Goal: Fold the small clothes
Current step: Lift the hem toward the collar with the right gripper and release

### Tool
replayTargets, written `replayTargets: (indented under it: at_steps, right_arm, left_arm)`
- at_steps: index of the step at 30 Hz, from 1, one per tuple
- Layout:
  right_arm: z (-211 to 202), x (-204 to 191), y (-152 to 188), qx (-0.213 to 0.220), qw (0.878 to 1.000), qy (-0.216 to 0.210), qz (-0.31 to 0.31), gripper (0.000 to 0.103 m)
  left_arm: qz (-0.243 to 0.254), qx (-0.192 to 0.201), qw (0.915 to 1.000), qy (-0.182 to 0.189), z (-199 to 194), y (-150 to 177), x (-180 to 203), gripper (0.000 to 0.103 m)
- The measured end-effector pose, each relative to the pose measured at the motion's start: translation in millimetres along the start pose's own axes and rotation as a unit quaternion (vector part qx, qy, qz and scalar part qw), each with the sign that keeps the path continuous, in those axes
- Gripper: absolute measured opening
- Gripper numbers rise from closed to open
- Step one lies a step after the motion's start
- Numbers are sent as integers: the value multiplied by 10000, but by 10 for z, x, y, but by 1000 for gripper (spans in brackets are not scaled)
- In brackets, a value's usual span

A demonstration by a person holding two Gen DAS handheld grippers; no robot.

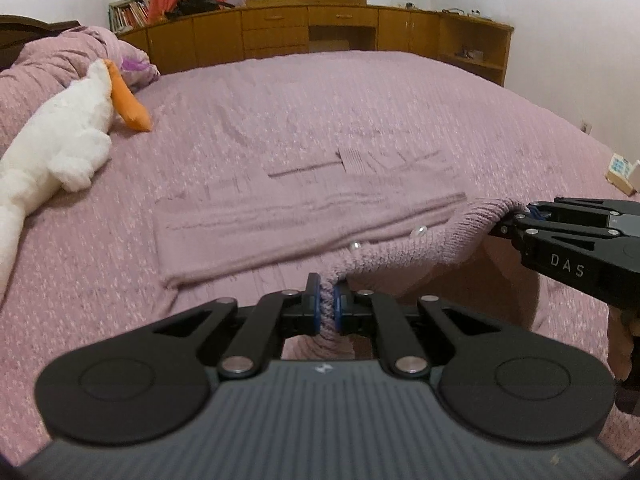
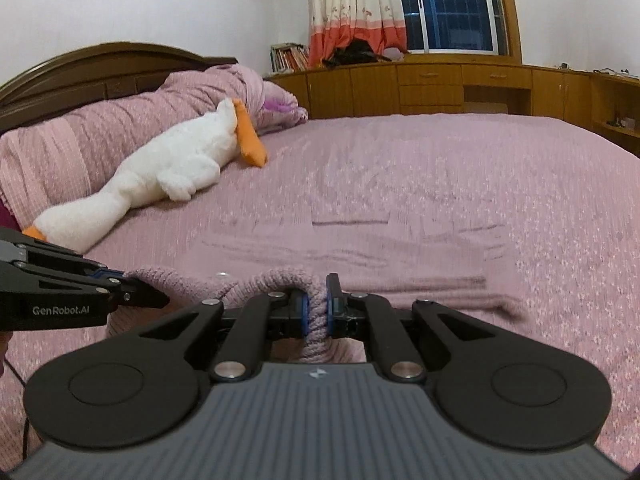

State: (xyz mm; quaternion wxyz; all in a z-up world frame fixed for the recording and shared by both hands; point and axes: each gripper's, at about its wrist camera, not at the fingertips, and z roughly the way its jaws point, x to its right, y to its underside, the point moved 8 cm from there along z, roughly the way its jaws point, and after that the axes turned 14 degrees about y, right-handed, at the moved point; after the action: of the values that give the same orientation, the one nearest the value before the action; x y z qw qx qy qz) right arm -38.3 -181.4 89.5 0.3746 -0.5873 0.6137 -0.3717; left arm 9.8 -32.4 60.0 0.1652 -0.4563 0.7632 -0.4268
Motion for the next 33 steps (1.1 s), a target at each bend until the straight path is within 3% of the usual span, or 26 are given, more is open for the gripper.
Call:
replayTargets:
  at_steps: [13,19,23,24,26,28,30,33]
  right_arm:
    - [199,24,-418,250,9996,4,106,8]
    - [118,2,-132,-159,9995,-169,-213,8]
    - [37,-30,217,-804,9935,-497,-636,9]
    - [-2,-52,323,-963,9908,-573,-761,12]
    - [-75,-61,526,-1235,9842,-640,-1096,26]
    - [-149,-43,662,-1308,9807,-517,-1359,54]
    - [-213,-13,747,-1336,9792,-401,-1474,63]
    - [-267,34,864,-1561,9763,-292,-1471,63]
  left_arm:
    - [-11,319,9994,-95,41,-339,-134,8]
    - [-3,-98,9997,218,-36,-65,-103,8]
    - [37,-523,9979,387,-115,226,-87,11]
    - [43,-609,9973,402,-139,290,-93,11]
    - [42,-758,9964,378,-198,411,-119,11]
    - [-31,-893,9953,376,-234,509,-149,14]
    - [-198,-1020,9938,402,-234,599,-187,23]
    - [-324,-1210,9914,369,-193,745,-211,34]
